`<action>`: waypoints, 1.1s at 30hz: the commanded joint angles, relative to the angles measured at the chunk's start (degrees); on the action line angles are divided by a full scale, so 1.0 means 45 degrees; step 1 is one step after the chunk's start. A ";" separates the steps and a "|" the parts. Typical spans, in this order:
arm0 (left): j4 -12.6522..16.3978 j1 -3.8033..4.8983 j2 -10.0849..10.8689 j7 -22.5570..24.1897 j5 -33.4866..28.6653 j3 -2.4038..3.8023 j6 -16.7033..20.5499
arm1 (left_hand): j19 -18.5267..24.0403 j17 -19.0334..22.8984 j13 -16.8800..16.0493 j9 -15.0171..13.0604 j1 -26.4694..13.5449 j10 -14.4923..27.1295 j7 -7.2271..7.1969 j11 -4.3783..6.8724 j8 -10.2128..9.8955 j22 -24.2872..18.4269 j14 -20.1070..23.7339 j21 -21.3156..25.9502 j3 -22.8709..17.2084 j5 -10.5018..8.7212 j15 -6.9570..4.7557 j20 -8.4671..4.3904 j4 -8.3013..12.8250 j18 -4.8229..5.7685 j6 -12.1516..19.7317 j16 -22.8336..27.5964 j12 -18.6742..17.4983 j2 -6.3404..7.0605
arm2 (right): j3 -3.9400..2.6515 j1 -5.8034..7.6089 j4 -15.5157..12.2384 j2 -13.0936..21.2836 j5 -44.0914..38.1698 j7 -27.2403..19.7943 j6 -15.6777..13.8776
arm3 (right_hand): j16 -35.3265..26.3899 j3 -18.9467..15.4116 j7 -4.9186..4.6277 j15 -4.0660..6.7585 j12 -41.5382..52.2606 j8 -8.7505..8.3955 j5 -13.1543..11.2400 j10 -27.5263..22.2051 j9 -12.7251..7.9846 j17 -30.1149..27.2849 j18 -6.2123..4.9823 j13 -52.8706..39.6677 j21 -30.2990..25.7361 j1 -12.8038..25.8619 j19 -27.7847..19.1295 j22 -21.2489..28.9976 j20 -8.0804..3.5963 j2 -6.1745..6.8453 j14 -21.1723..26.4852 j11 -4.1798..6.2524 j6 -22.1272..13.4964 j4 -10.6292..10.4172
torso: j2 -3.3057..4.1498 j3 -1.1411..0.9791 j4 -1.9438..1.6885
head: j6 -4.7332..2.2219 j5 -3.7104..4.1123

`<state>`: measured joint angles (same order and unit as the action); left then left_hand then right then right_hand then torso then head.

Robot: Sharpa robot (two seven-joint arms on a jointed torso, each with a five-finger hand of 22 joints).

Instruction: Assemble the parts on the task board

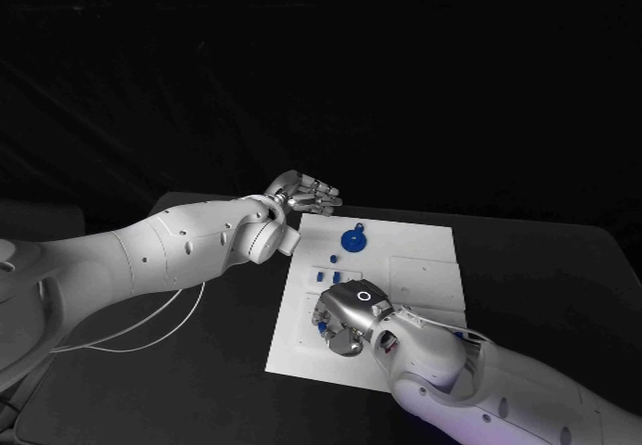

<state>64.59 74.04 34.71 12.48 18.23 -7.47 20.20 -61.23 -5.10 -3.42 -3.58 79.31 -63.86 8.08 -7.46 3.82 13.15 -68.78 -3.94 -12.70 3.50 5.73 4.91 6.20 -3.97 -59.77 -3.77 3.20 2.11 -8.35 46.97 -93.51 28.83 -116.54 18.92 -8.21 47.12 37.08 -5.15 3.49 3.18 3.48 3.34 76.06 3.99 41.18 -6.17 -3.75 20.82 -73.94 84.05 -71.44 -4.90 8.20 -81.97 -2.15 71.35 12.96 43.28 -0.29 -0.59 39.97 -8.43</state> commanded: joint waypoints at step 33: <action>0.0014 0.0013 0.0030 -0.0008 0.0071 0.0010 -0.0193 | 0.0016 0.0009 -0.0001 0.0000 0.0003 0.0113 0.0029 -0.0018 -0.0039 -0.0013 0.0042 -0.0075 -0.0019 0.0037 0.0048 -0.0014 -0.0037 0.0120 0.0005 0.0047 0.0038 -0.0072 | 0.0066 -0.0103 -0.0071 0.0323 0.0658 -0.0251 -0.1467 | 0.0028 -0.4748 0.0335 -0.0751 0.0130 0.0035 0.0505 -0.4032 -0.0086 -0.1052 -0.1118 0.0087 -0.1292 -0.0810 0.0490 0.1646 0.0826 0.1191 0.0238 -0.0983 -0.3179 -0.1680 | 0.0007 -0.0011 -0.0004 | 0.0030 0.0049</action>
<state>64.56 74.04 34.87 12.27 18.33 -7.47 20.10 -61.23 -5.10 -3.42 -3.58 79.31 -63.86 8.08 -7.46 3.83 13.16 -68.78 -3.94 -12.70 3.50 5.73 4.91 6.20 -3.97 -59.77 -3.77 3.20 2.11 -8.05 46.57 -93.66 30.20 -114.24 18.55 -10.59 47.43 15.86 -4.10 0.40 3.56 3.80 5.49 58.35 3.64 36.53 -10.02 -3.42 15.26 -77.58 83.93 -64.22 -1.51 13.17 -80.83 -6.49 57.50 5.87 43.30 -0.33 -0.59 40.11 -8.24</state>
